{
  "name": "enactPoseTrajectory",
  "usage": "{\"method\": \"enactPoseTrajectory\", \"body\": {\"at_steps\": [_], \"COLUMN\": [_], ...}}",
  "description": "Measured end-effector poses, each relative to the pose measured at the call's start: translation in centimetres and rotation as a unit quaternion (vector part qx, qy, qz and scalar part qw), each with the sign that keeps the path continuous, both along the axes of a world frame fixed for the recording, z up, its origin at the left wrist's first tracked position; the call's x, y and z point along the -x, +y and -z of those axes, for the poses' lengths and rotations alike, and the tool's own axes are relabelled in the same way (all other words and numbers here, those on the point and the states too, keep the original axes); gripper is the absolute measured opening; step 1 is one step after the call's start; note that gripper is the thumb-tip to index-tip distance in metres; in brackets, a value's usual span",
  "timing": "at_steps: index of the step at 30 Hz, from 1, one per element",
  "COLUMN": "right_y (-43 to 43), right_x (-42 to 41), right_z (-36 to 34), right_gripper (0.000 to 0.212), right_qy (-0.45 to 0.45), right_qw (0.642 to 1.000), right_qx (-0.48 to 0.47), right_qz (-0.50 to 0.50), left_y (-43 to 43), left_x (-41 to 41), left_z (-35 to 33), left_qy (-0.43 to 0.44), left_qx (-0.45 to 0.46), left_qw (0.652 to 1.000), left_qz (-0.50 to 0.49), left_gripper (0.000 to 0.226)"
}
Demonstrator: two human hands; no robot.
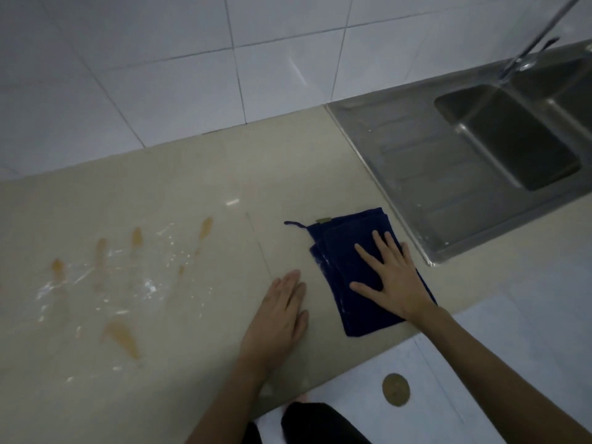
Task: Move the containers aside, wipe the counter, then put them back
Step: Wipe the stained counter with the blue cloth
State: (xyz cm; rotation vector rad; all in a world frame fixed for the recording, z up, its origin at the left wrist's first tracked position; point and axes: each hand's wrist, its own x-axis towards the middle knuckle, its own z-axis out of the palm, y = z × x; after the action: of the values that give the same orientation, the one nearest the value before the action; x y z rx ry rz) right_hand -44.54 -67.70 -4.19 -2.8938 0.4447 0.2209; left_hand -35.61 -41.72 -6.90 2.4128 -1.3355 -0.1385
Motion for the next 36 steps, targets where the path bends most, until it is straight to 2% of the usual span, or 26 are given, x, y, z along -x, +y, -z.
{"method": "enactPoseTrajectory", "body": {"at_steps": [4,9,13,15,19,24,32,36], "right_y": [-1.2,0.7,2.4,3.9,7.6,15.9,30.8,36.7], "right_x": [-1.4,-1.9,-1.9,-1.9,-2.4,-4.1,-10.2,-14.1], "right_z": [0.1,0.5,0.3,0.4,0.1,0.4,0.5,0.7], "right_gripper": [0.084,0.084,0.084,0.084,0.082,0.079,0.07,0.063], "right_qy": [0.025,0.051,0.054,0.051,0.054,0.035,0.025,0.024], "right_qw": [0.998,0.995,0.996,0.996,0.997,0.995,0.986,0.981], "right_qx": [0.027,0.074,0.069,0.067,0.058,0.036,0.041,0.043], "right_qz": [-0.051,-0.041,-0.023,-0.008,-0.005,-0.081,-0.161,-0.189], "left_y": [0.0,0.2,1.1,2.9,7.5,13.4,26.3,32.1], "left_x": [0.0,-0.1,0.0,-0.3,-1.1,0.0,-0.5,-0.6], "left_z": [0.1,0.0,-1.6,-2.5,-2.6,-1.8,-1.7,-1.3], "left_qy": [0.017,0.026,0.075,0.102,0.097,0.059,0.058,0.062], "left_qx": [0.01,0.02,0.113,0.132,0.078,-0.01,-0.021,-0.048], "left_qw": [1.0,0.999,0.991,0.985,0.991,0.997,0.971,0.966], "left_qz": [-0.014,-0.021,-0.023,-0.047,-0.056,-0.043,-0.232,-0.246], "left_gripper": [0.046,0.049,0.05,0.052,0.05,0.051,0.059,0.056]}}
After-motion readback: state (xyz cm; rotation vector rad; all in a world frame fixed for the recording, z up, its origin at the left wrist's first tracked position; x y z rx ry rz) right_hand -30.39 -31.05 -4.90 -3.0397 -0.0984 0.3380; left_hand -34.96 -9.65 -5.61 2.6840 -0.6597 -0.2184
